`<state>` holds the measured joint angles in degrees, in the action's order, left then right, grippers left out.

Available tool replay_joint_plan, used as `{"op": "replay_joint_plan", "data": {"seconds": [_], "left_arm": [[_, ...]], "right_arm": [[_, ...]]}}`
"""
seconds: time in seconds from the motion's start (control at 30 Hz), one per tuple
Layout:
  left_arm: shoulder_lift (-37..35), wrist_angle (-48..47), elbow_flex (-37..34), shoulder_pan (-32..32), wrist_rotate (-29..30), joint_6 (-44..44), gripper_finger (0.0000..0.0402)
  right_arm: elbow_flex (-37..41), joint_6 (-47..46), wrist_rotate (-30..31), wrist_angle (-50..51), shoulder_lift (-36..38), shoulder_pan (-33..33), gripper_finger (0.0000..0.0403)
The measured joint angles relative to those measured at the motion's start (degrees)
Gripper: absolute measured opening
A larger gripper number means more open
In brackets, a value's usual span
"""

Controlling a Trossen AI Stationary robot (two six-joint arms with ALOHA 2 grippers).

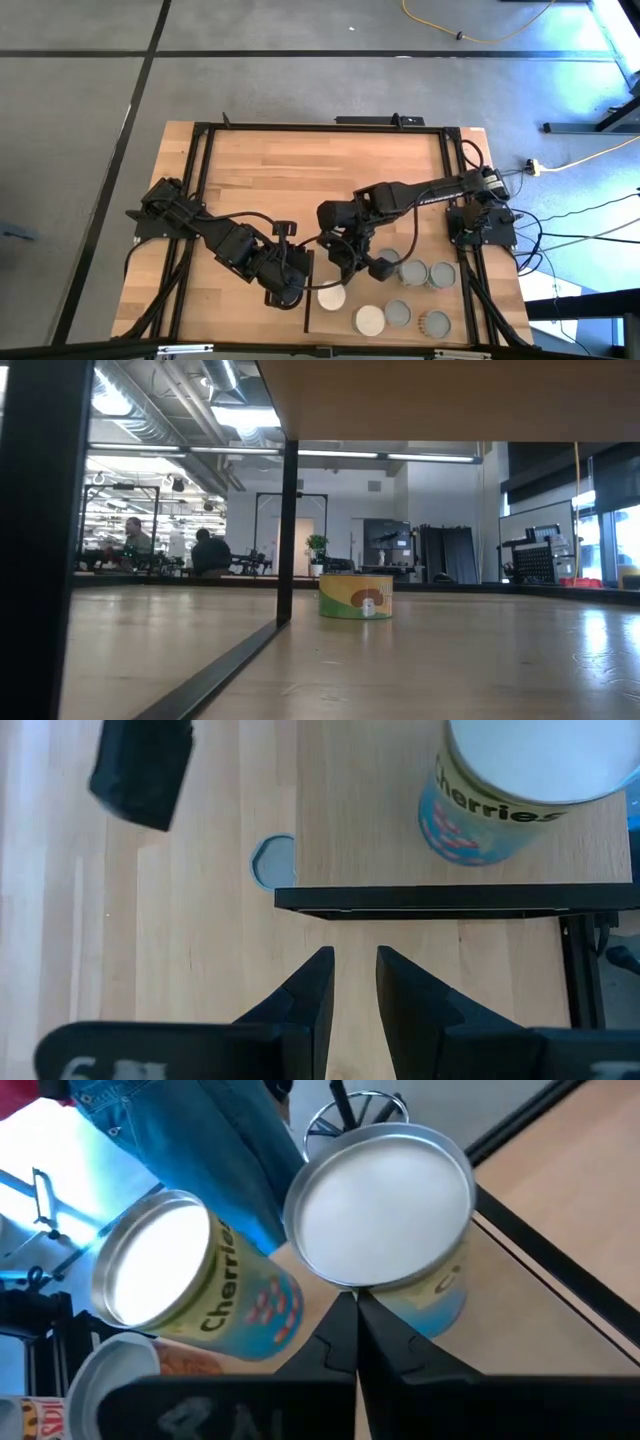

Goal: Pick and place cans onto a shelf
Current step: Put the blue canned cherries on the shelf

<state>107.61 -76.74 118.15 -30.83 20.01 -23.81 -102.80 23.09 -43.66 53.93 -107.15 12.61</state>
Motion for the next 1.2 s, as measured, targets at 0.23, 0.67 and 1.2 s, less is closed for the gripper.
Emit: {"op": "replay_joint_plan", "data": {"seconds": [0.23,0.67,1.2], "left_arm": [[0.00,0.00,0.00,0.00,-0.04,0.02,0.0071],[0.00,-0.06,0.00,-1.39,-1.02,0.01,0.0071],[0.00,-0.24,0.00,-1.62,-1.01,0.00,0.0071]], "right_arm": [[0.02,-0.02,-3.01,-0.95,-0.27,1.65,0.0000],[-3.99,-3.13,10.84,-0.49,0.15,1.18,0.0000],[-4.70,-1.45,11.01,0.01,-3.93,-0.07,0.0000]]}}
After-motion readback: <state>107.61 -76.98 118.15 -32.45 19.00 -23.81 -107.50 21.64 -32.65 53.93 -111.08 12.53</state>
